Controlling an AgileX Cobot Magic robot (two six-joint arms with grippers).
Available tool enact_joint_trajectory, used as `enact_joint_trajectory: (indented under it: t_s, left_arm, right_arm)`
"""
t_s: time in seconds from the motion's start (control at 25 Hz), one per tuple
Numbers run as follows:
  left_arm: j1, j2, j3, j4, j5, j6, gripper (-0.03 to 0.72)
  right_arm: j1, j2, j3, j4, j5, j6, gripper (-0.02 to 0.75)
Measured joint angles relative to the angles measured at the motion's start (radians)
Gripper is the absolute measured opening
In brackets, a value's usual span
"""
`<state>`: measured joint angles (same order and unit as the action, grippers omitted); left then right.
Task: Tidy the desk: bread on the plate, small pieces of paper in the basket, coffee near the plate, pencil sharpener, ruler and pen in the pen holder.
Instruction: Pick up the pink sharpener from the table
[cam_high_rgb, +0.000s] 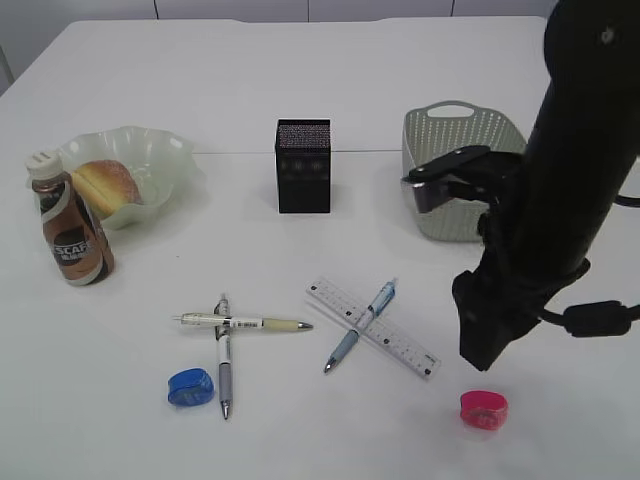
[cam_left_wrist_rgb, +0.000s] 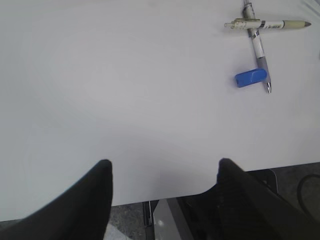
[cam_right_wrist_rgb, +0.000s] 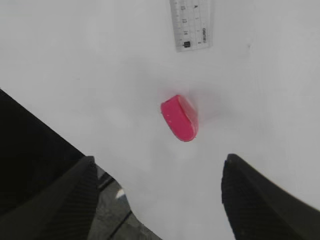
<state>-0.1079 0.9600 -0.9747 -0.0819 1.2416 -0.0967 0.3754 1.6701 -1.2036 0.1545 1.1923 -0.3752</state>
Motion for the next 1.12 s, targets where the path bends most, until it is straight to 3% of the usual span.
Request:
enact_joint_trajectory:
  t_s: [0.36,0.64,1.12]
  left_arm:
    - [0.000,0.000,0.000,0.012,0.000,0.000,0.475]
    - [0.000,0.000,0.000,0.023,0.000,0.000,0.475]
    - [0.000,0.000,0.000,0.024,0.000,0.000,0.470]
  right_arm:
    - [0.000,0.060,0.066,-0.015,-0.030,-0.175,0.561]
    - [0.000,0.060,0.170,-0.015,-0.153,-0.273,0.561]
    - [0.000,0.188,0.172,-0.017,-0.244,-0.461,0.561]
